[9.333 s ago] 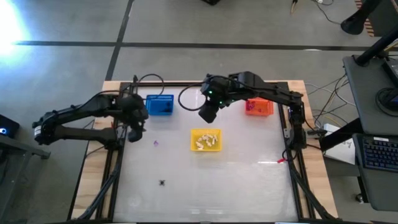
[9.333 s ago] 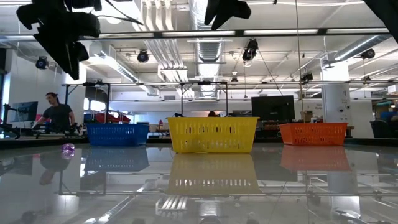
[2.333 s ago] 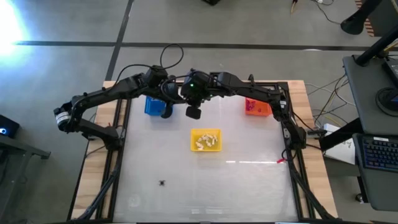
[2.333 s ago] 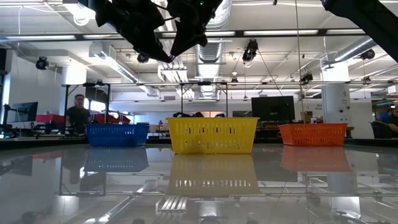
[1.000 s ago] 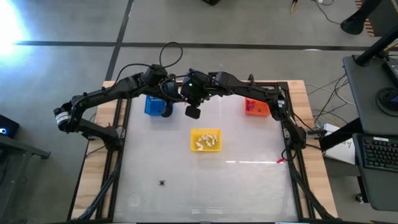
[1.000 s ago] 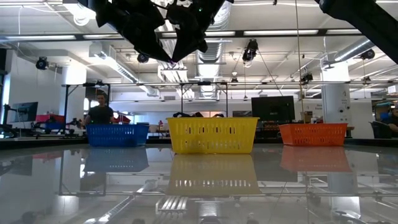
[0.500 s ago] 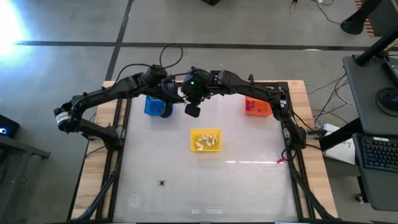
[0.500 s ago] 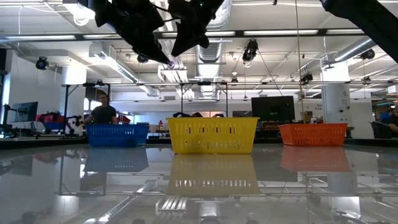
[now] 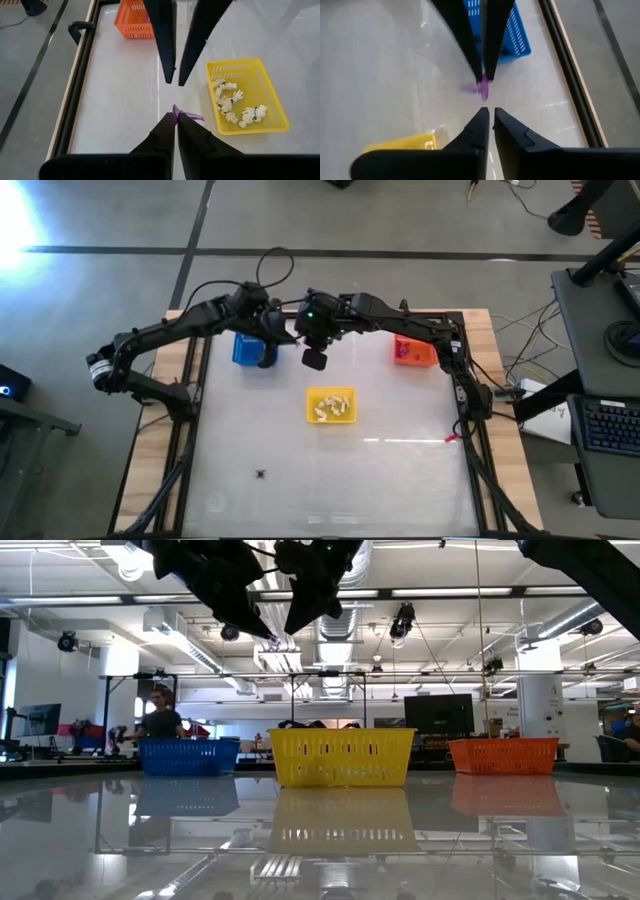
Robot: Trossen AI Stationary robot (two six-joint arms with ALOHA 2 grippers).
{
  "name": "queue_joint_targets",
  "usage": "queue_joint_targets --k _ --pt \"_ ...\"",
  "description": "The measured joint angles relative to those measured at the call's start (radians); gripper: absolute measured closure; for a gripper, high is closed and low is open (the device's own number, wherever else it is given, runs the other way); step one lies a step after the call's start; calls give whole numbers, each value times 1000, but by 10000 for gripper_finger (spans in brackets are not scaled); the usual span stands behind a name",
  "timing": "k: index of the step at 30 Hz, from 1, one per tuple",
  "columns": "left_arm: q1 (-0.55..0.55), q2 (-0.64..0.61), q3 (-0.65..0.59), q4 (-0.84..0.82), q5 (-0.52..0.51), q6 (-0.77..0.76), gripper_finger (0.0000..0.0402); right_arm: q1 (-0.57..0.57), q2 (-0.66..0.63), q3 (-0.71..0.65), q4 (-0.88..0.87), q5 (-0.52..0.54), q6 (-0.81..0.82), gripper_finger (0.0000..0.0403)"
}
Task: Sort Halloween decoration
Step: Put the purple witch hat toy into the orange bin
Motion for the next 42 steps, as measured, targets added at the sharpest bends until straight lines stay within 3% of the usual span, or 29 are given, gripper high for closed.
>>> queue_joint_targets --k 13,32,42 --pt "1 7 92 -63 54 15 401 0 -2 0 1 0 -93 270" --pt "6 61 134 -77 55 28 401 0 -2 0 0 -81 -63 266" --pt "6 72 136 -117 104 34 401 -2 1 0 14 -79 -57 266"
